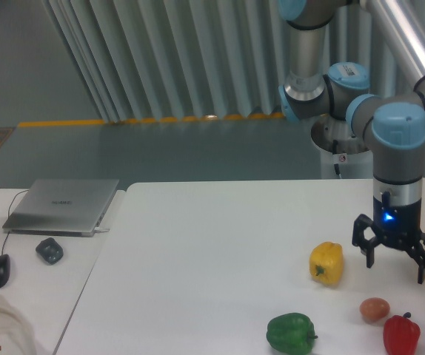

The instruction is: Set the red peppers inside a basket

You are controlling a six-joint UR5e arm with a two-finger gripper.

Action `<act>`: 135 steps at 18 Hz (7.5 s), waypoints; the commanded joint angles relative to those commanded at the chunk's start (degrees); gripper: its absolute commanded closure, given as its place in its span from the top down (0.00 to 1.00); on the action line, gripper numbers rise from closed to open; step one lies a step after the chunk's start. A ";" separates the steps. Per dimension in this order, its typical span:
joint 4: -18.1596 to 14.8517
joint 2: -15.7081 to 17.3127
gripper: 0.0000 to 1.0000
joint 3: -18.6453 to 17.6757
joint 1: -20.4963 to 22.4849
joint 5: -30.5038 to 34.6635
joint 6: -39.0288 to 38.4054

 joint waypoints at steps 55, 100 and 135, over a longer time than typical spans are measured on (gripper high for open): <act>3.62 -11.35 0.92 3.87 -0.79 1.76 -8.37; -22.75 7.37 0.53 -2.37 16.87 3.34 68.17; -24.25 8.16 1.00 -3.34 14.68 1.06 70.30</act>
